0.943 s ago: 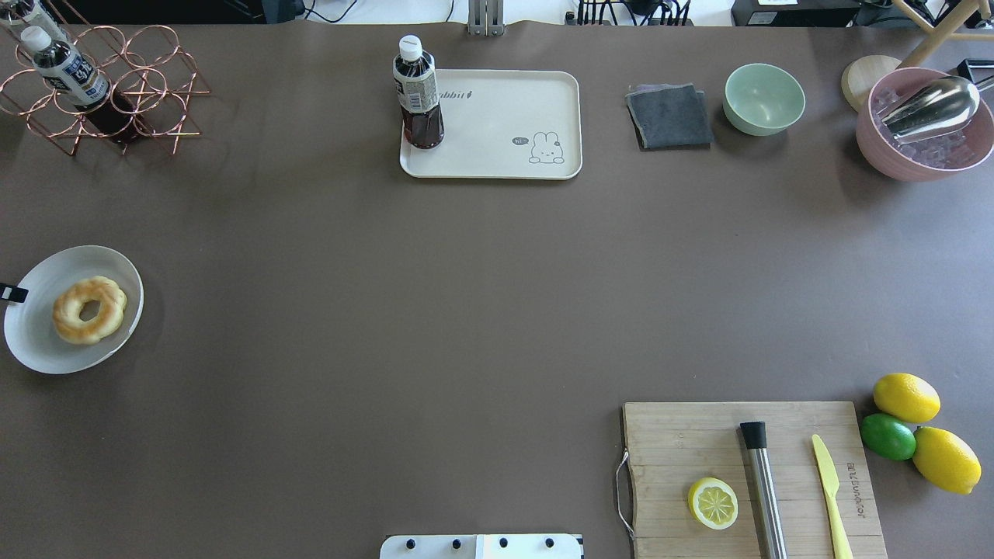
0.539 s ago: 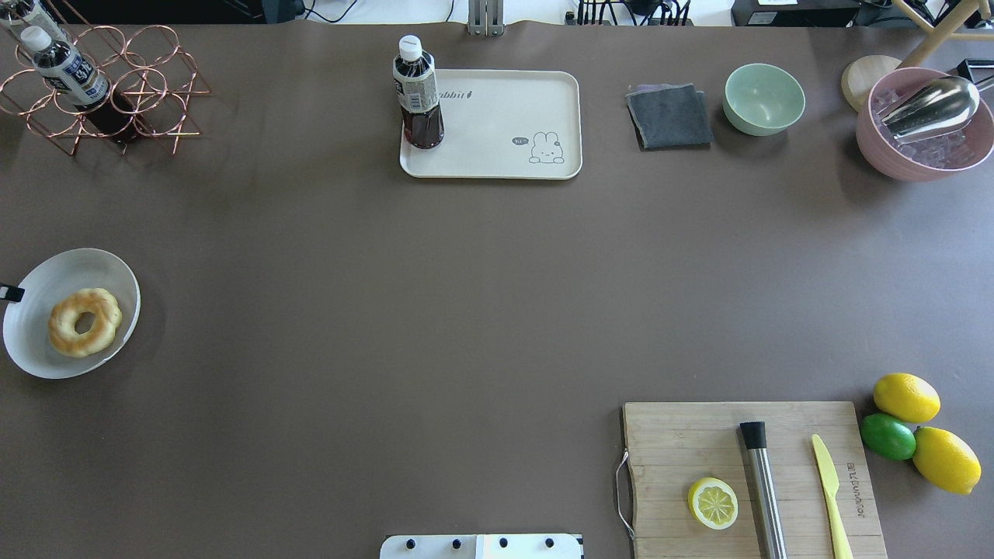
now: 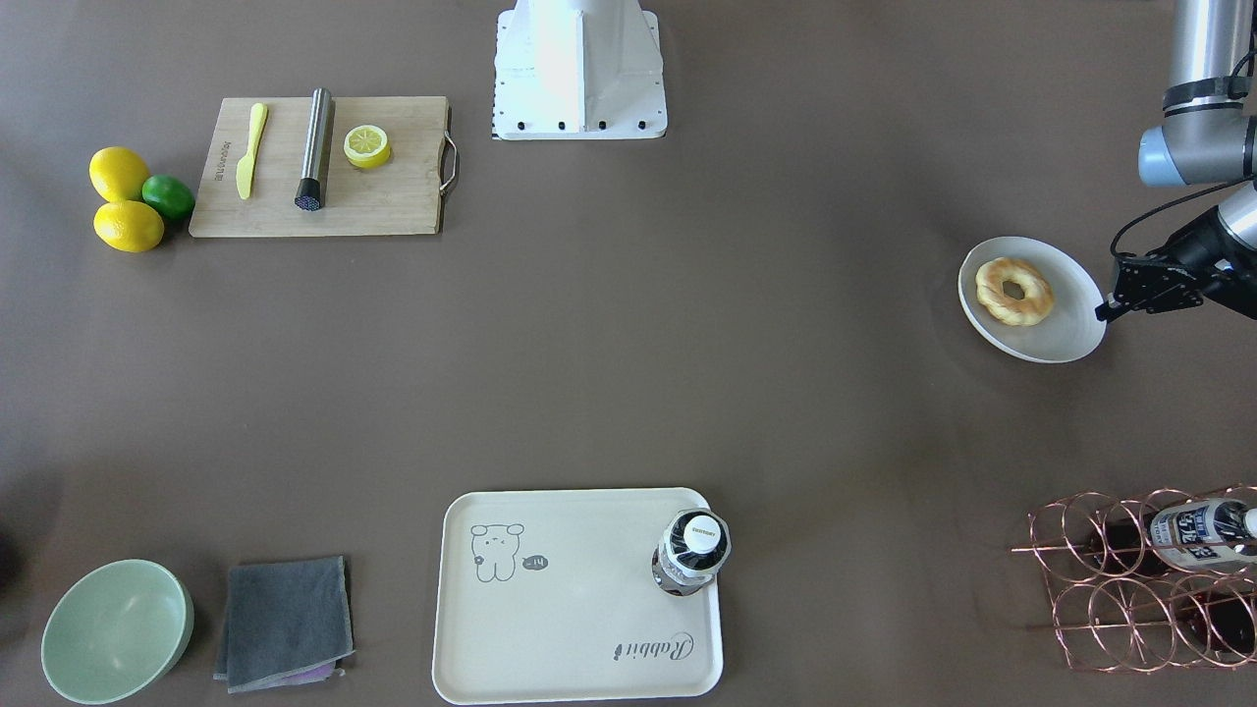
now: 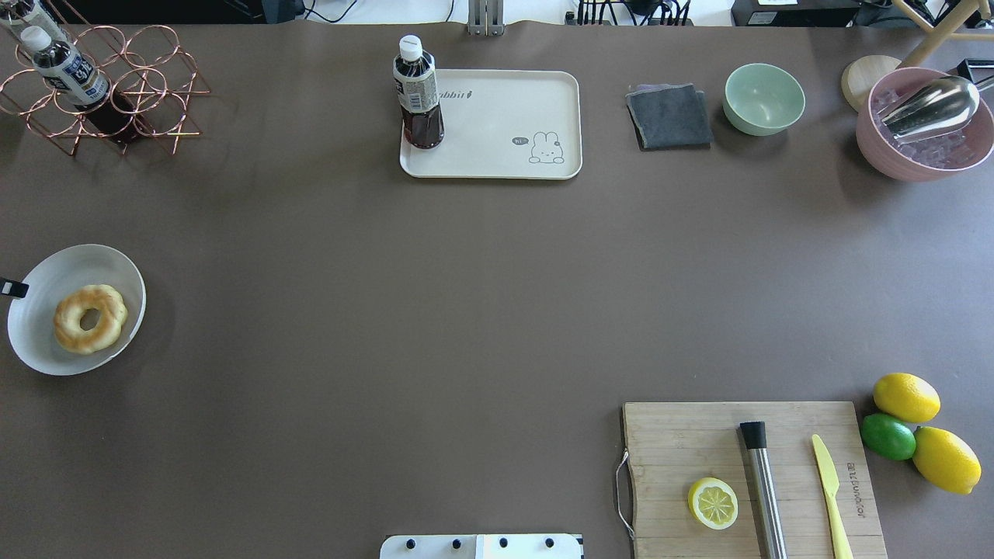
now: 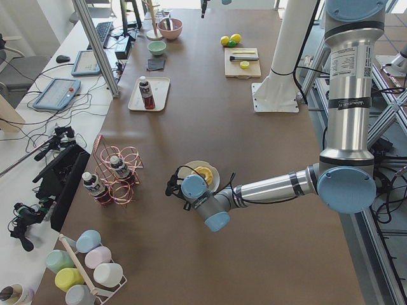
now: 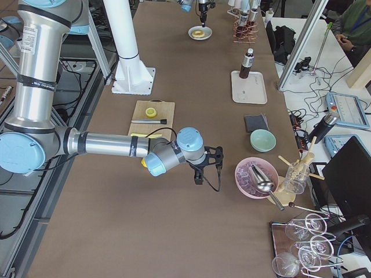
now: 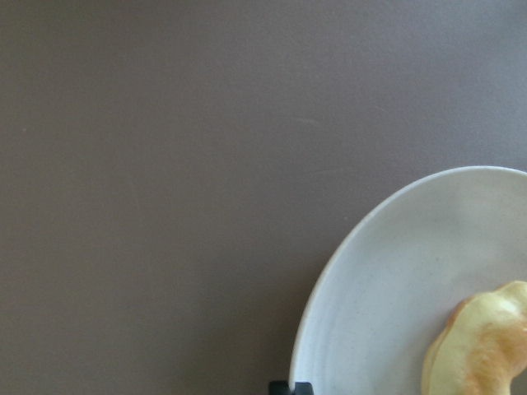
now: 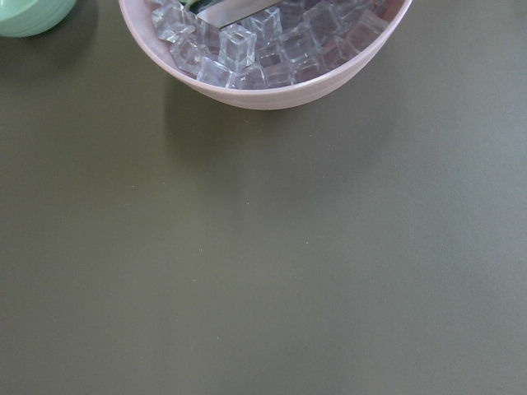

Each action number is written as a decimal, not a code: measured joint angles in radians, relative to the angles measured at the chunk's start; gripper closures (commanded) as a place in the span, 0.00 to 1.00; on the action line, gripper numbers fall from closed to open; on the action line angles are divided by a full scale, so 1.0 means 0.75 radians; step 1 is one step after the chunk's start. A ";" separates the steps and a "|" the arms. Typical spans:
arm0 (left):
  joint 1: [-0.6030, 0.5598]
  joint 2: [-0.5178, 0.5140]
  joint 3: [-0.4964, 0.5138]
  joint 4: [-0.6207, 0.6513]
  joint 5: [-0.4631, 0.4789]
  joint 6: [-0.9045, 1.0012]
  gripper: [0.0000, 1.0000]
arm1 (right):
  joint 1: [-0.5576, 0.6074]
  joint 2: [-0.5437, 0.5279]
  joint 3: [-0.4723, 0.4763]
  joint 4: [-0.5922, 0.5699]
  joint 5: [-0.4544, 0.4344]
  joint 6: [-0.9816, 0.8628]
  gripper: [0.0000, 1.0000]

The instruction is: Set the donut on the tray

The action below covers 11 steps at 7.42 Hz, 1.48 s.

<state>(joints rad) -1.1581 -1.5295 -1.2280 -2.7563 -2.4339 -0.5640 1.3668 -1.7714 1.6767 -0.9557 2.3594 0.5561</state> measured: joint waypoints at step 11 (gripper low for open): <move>0.280 -0.373 -0.671 0.810 0.137 -0.542 1.00 | -0.441 0.419 0.197 -0.056 -0.101 0.937 0.02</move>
<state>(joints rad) -0.9480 -1.8095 -1.7314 -2.1485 -2.3313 -0.9702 1.0358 -1.4573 1.8248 -0.9978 2.2838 1.2587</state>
